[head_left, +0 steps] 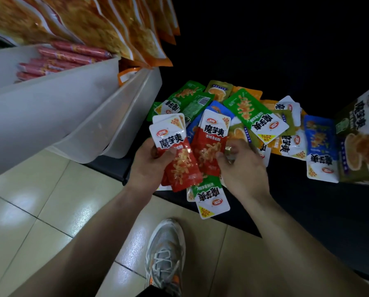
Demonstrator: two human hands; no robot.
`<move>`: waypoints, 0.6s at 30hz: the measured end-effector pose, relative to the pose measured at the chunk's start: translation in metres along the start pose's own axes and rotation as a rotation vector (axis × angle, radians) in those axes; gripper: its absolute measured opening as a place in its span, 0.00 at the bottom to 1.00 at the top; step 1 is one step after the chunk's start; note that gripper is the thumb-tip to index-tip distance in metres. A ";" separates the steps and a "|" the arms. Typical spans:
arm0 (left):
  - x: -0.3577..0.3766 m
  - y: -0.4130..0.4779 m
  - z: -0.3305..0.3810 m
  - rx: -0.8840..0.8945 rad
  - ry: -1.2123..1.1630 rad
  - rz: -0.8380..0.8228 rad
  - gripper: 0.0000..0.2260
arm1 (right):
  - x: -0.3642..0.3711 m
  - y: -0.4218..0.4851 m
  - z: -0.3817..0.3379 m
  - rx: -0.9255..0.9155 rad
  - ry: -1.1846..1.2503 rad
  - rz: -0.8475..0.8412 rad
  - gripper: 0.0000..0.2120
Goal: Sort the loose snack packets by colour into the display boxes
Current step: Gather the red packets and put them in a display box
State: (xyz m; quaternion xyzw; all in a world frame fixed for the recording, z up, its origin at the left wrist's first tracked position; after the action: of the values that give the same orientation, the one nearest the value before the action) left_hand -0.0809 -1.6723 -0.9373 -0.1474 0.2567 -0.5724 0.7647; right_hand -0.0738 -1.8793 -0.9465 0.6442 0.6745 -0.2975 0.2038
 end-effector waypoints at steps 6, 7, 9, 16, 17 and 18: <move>-0.005 0.007 -0.005 -0.033 0.030 0.060 0.08 | 0.024 0.011 -0.011 0.070 -0.421 0.045 0.44; -0.004 0.007 -0.007 -0.042 0.026 0.060 0.08 | 0.025 0.013 -0.010 0.073 -0.403 0.062 0.43; -0.005 0.007 -0.008 -0.047 0.031 0.069 0.09 | 0.024 0.014 -0.007 0.061 -0.373 0.084 0.40; -0.006 0.007 -0.011 -0.041 0.062 0.053 0.10 | -0.003 0.011 0.021 -0.007 0.193 0.094 0.16; -0.005 0.007 -0.011 -0.041 0.064 0.043 0.11 | -0.010 0.009 0.022 -0.009 0.264 0.106 0.09; -0.004 0.007 -0.011 -0.043 0.057 0.039 0.12 | -0.015 0.005 0.023 -0.010 0.346 0.126 0.07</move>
State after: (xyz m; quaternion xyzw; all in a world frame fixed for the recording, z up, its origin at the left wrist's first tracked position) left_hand -0.0827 -1.6656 -0.9492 -0.1424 0.2932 -0.5558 0.7648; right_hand -0.0697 -1.9060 -0.9542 0.7256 0.6594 -0.1656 0.1061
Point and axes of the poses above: each hand's wrist, its own y-axis towards the middle knuckle, its own x-axis out of the palm, z = x × y, the point moved 3 cm from there along y, towards the middle knuckle, and after that the axes turned 12 degrees about -x, right-handed, at the moved point
